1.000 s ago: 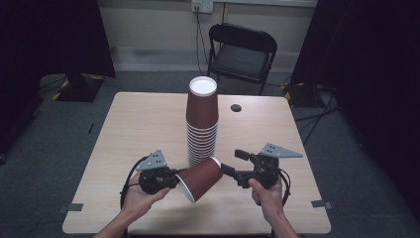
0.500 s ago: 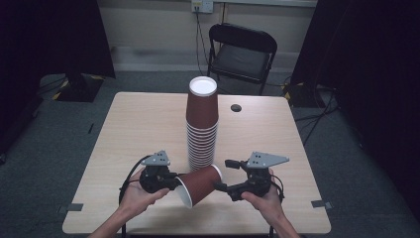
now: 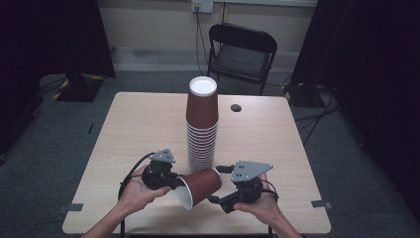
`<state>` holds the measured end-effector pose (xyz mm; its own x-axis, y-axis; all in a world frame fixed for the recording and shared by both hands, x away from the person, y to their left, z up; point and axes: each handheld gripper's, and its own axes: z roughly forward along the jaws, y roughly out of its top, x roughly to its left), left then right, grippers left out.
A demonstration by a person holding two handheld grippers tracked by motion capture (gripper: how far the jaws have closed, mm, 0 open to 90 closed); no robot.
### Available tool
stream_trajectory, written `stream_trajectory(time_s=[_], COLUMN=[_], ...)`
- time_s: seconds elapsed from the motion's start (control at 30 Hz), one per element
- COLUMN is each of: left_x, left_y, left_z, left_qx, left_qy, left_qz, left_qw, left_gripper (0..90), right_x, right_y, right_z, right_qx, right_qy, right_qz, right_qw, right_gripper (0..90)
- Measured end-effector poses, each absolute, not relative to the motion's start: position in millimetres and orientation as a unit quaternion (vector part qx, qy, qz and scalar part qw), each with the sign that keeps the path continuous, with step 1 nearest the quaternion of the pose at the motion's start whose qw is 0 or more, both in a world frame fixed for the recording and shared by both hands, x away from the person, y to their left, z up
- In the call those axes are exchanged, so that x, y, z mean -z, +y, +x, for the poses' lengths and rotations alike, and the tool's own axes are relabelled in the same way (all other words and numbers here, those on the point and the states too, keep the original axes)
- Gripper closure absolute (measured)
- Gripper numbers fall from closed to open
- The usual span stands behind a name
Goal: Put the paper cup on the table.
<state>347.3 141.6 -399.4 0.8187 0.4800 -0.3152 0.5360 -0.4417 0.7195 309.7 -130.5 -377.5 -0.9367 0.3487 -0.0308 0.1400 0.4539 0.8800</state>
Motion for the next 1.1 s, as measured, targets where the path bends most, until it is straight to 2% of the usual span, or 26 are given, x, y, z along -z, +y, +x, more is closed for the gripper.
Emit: stream_trajectory(time_s=[0.2,0.33,0.57,0.7,1.1], left_x=[396.2,395.5,394.4,391.9,391.2], left_y=[135.3,130.1,123.2,119.3,108.0], left_z=[350.6,352.4,360.5,363.3,369.0], left_qx=[0.05,0.061,0.062,0.058,0.088], left_qy=[0.293,0.292,0.31,0.307,0.333], left_qz=[0.862,0.868,0.871,0.878,0.869], left_qw=[0.411,0.398,0.376,0.363,0.356], left_gripper=[85.9,86.0,86.2,86.3,86.9], right_x=[377.7,381.6,388.7,392.4,403.3], right_y=[-117.6,-108.8,-104.2,-101.1,-90.4], right_z=[303.8,302.5,304.4,299.3,295.6], right_qx=[-0.464,-0.438,-0.414,-0.391,-0.379], right_qy=[0.872,0.886,0.893,0.896,0.89], right_qz=[0.083,0.053,0.043,0.027,0.014], right_qw=[0.131,0.146,0.17,0.208,0.254], right_gripper=[14.1,11.3,8.6,8.3,7.5])
